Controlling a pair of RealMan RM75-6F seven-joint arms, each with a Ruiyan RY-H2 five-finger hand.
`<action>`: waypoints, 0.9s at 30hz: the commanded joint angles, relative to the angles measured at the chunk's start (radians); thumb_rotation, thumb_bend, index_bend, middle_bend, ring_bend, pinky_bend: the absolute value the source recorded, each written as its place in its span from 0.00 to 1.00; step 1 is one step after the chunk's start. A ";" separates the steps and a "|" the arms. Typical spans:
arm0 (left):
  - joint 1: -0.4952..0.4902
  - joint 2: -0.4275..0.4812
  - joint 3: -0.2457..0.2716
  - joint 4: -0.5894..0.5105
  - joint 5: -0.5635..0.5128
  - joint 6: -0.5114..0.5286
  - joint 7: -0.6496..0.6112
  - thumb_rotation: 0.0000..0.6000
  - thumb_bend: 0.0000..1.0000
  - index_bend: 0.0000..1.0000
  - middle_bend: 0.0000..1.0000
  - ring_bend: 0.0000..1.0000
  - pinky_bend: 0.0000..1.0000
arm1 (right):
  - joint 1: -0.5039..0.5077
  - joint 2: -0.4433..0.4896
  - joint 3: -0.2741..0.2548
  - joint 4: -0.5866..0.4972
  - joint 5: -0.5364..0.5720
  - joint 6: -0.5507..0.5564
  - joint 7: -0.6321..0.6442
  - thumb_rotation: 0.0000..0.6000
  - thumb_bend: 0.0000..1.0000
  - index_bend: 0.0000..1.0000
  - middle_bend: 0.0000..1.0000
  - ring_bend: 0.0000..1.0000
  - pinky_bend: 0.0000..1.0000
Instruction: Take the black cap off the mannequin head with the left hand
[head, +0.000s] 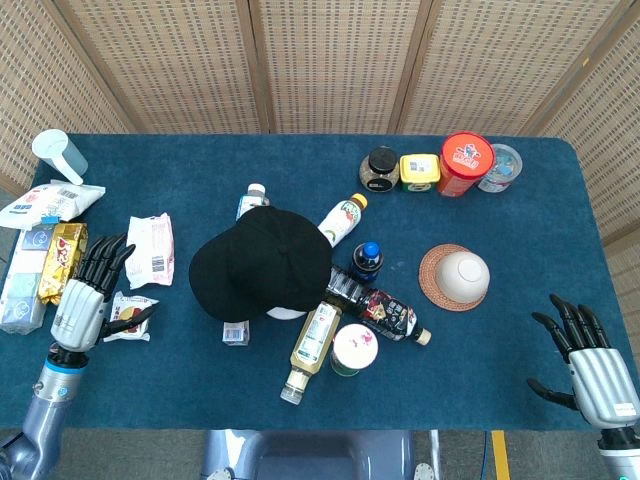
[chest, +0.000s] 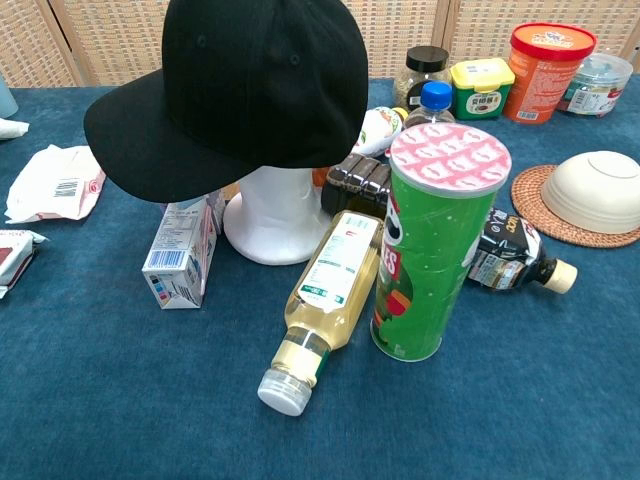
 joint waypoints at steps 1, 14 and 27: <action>-0.018 -0.020 -0.002 -0.012 -0.010 -0.019 0.018 1.00 0.09 0.00 0.00 0.00 0.02 | 0.001 0.000 0.000 0.001 0.002 -0.003 0.001 1.00 0.12 0.17 0.00 0.00 0.00; -0.099 -0.131 -0.032 -0.024 -0.048 -0.076 0.097 1.00 0.09 0.00 0.00 0.00 0.02 | 0.006 -0.004 -0.004 0.004 0.004 -0.016 0.004 1.00 0.12 0.17 0.00 0.00 0.00; -0.138 -0.188 -0.034 0.017 -0.077 -0.105 0.132 1.00 0.09 0.00 0.00 0.00 0.02 | 0.008 0.000 -0.005 0.004 0.006 -0.019 0.019 1.00 0.12 0.17 0.00 0.00 0.00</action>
